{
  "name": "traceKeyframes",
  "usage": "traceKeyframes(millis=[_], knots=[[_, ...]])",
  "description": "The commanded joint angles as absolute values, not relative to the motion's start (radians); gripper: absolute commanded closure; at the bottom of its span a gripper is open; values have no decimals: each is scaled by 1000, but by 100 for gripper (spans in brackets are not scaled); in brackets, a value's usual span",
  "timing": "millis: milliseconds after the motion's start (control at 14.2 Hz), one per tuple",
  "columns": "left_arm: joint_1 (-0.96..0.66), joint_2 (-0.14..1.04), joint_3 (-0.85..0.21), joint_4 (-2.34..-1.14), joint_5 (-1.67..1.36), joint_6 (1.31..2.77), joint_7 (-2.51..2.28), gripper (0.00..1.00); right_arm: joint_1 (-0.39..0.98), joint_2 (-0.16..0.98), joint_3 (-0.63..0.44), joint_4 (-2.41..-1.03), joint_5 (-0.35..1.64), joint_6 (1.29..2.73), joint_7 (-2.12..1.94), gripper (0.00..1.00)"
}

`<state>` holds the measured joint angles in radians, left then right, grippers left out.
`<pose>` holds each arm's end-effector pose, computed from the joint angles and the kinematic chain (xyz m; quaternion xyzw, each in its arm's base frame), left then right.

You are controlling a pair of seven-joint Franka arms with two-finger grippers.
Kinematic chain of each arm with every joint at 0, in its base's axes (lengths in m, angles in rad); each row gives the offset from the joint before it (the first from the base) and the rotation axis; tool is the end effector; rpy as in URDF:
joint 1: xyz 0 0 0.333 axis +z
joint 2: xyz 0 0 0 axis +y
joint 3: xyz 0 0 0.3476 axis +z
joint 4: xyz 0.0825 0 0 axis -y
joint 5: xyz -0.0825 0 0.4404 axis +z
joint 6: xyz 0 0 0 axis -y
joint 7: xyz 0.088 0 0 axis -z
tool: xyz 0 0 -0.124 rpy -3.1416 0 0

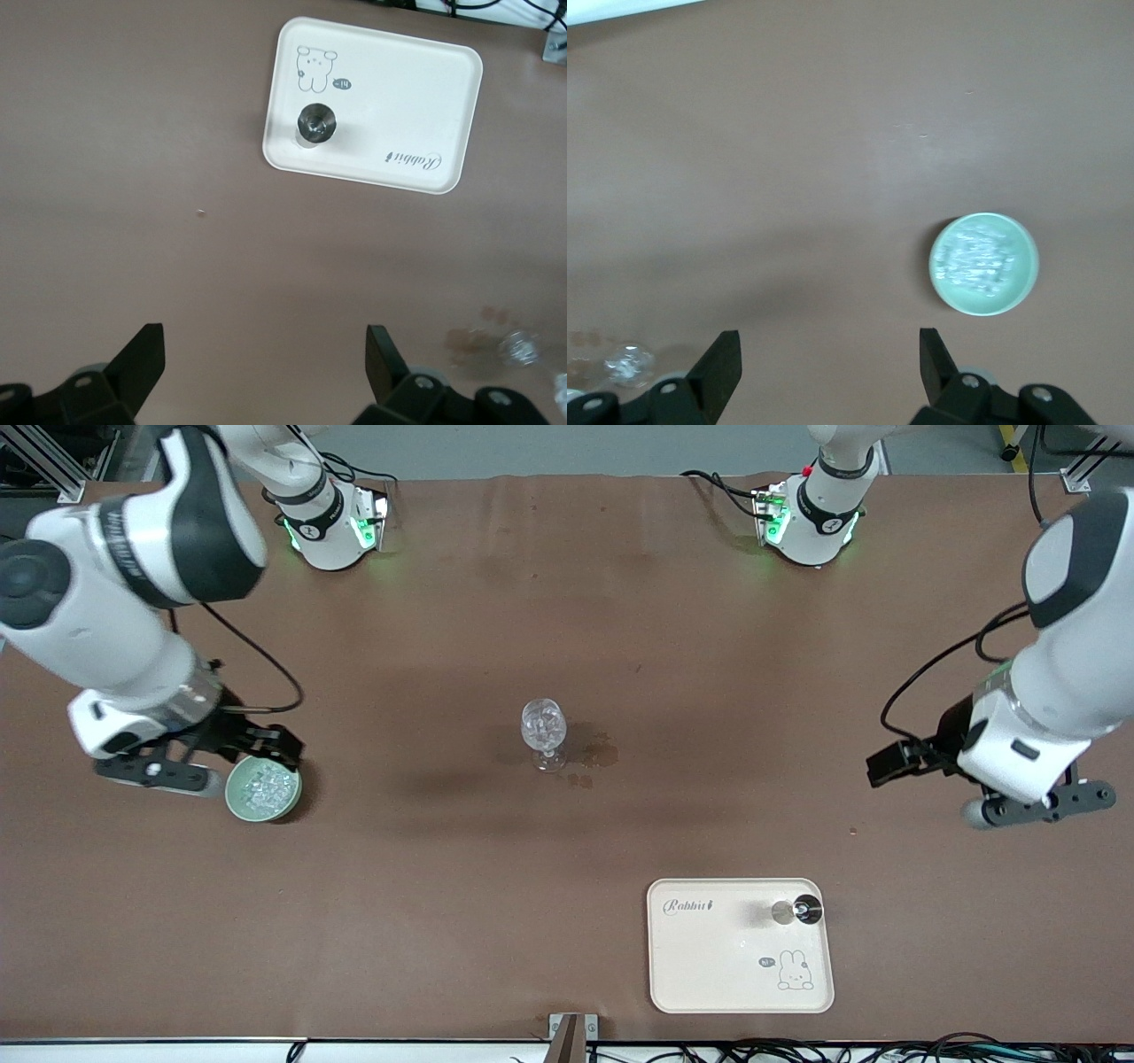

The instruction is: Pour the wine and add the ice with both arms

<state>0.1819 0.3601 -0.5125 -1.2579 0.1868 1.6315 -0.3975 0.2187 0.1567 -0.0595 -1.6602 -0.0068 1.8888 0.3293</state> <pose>0.7098 -0.1504 0.5936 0.9985 0.0468 0.0288 0.0036 0.6707 0.1093 0.5190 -0.9958 0.0834 -0.0369 0.0011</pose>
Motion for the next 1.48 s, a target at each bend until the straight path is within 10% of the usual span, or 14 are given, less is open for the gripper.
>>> traceKeyframes(millis=[0, 424, 1413], knots=[[42, 178, -314, -1397, 120, 1626, -299, 0, 143, 22, -37, -1811, -15, 1902, 246, 11], [-87, -47, -45, -1597, -37, 1562, -129, 0, -38, -61, -37, -1821, -15, 1778, 3, 11], [-81, -149, -58, -1683, 29, 1554, -135, 0, 37, -35, -20, -1580, -60, 1555, 28, 11]])
